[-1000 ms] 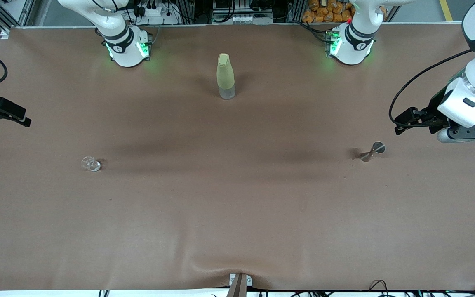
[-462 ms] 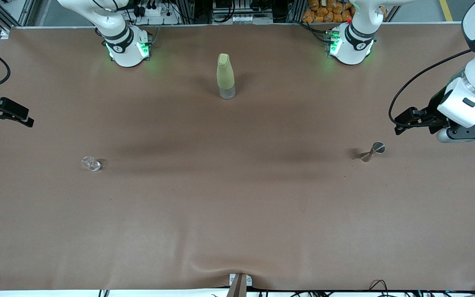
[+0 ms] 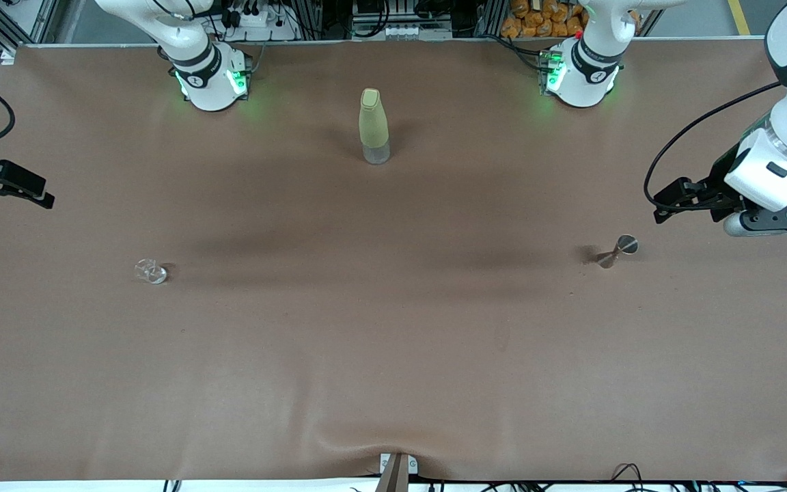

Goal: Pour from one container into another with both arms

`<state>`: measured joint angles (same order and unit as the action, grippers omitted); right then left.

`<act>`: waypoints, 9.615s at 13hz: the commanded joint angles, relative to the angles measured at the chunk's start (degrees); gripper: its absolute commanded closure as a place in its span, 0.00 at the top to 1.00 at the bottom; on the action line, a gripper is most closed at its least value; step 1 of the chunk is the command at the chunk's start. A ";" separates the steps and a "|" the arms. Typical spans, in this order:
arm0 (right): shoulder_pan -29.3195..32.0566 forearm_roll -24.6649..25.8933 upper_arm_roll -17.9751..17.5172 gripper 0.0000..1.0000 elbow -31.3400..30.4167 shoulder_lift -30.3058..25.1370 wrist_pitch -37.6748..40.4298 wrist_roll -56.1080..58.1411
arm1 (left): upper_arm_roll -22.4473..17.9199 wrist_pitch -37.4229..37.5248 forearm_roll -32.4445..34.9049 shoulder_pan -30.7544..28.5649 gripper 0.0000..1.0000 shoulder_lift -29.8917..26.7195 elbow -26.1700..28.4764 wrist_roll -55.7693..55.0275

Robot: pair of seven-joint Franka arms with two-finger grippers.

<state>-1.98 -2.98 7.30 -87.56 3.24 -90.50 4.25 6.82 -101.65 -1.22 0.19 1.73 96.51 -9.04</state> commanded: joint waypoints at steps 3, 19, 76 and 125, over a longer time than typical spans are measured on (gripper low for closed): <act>1.54 -0.09 0.35 1.00 0.37 -0.16 1.56 2.42 | 0.30 -0.13 0.69 -0.27 1.00 0.03 -0.36 0.34; 9.44 -13.96 0.26 1.00 -4.54 4.85 -3.36 34.81 | -0.23 -0.13 -0.01 -2.20 1.00 0.56 -0.19 14.90; 29.32 -61.18 -0.18 0.98 3.54 56.97 11.05 140.59 | 0.38 9.45 -53.10 -31.65 0.67 46.00 6.32 156.00; 13.60 -74.43 -2.20 0.27 -0.66 43.18 9.31 127.32 | 11.63 -25.42 -100.73 6.21 0.00 40.55 9.22 162.50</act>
<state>14.52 -73.60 4.63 -82.57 50.44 -78.29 132.14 18.64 -124.05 -98.70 3.02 42.21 106.05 151.73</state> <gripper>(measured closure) 0.498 0.789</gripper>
